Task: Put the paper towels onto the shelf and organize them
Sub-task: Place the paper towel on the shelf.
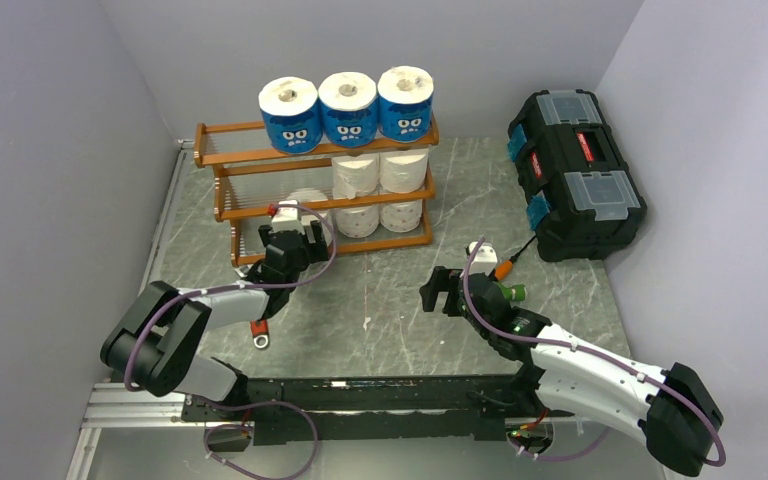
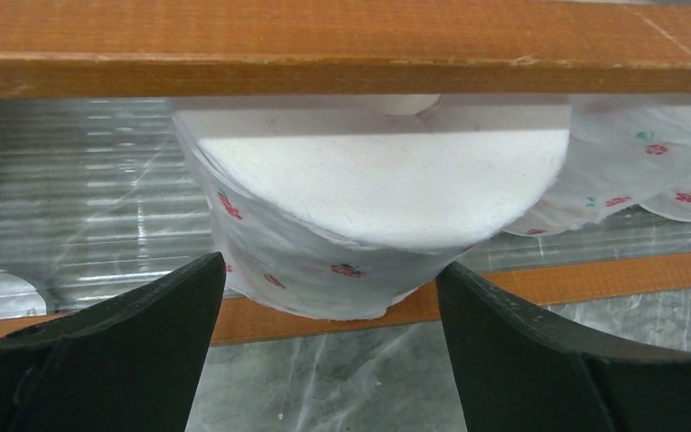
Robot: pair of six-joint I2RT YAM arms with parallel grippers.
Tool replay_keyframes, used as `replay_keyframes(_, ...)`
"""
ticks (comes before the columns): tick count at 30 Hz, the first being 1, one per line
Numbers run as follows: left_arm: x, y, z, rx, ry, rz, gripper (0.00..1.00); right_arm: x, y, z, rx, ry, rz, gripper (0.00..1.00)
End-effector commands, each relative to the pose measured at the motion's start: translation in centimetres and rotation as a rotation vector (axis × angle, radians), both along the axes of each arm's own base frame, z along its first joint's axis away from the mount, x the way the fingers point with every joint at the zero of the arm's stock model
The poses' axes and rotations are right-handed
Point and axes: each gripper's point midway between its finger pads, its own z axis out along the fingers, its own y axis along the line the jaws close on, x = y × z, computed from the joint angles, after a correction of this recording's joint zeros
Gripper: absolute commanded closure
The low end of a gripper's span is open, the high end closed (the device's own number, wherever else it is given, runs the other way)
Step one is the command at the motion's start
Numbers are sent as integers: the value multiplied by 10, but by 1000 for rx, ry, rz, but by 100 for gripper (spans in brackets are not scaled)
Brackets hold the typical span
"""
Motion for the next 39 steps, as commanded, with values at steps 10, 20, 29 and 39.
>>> replay_keyframes(10,1,-13,37,-123,-65,-34,2,6,1,5,9,-20,-16,2)
replay_keyframes(20,-5,-5,25,-97,-26,-10,1,5,2,5,17,-19,-11,2)
replay_keyframes(29,0,-1,15,-72,0,22,1,3,0,7,22,-24,-16,2)
replay_keyframes(39,7,6,5,-65,18,50,2,4,-1,7,23,-25,-16,2)
